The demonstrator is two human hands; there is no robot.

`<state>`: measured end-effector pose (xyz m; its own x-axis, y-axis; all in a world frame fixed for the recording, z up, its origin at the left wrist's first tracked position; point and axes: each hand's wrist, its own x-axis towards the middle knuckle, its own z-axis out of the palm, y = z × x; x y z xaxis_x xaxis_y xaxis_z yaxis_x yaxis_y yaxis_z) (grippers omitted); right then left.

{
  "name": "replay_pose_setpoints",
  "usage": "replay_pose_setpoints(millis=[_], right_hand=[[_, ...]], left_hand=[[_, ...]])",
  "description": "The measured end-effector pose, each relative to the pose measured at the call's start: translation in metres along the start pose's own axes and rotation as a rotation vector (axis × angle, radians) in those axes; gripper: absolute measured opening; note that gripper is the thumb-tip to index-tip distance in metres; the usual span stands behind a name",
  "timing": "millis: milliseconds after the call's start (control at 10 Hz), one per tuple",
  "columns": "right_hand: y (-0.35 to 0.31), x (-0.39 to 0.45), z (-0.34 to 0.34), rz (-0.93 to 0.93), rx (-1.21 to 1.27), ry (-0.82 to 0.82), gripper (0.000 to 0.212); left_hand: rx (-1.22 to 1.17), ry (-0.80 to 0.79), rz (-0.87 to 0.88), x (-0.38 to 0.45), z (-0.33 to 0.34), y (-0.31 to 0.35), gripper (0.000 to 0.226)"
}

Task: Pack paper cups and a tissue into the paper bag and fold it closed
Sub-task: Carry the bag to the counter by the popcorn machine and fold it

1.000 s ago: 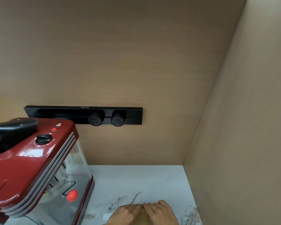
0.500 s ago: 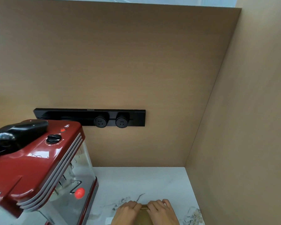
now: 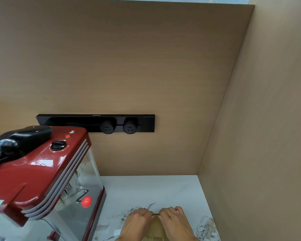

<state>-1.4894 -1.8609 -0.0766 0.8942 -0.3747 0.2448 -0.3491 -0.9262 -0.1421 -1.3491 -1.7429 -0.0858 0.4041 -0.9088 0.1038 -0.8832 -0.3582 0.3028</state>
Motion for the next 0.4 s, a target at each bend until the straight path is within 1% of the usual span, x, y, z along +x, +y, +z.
replay_pose_setpoints(millis=[100,200,300,400], right_hand=[[-0.003,0.0,-0.005,-0.044,-0.013,0.039,0.02],[-0.005,0.004,-0.017,-0.025,0.009,0.093,0.015],[-0.007,0.01,-0.027,0.01,0.055,0.09,0.02],[-0.005,0.025,-0.039,0.073,0.082,0.13,0.043]], left_hand=[[-0.029,0.023,0.039,0.001,0.001,-0.001,0.011],[-0.019,0.101,0.1,-0.001,-0.005,-0.002,0.025],[-0.025,0.254,0.096,0.003,-0.027,0.005,0.009],[-0.083,0.326,0.068,0.015,-0.047,0.015,0.028]])
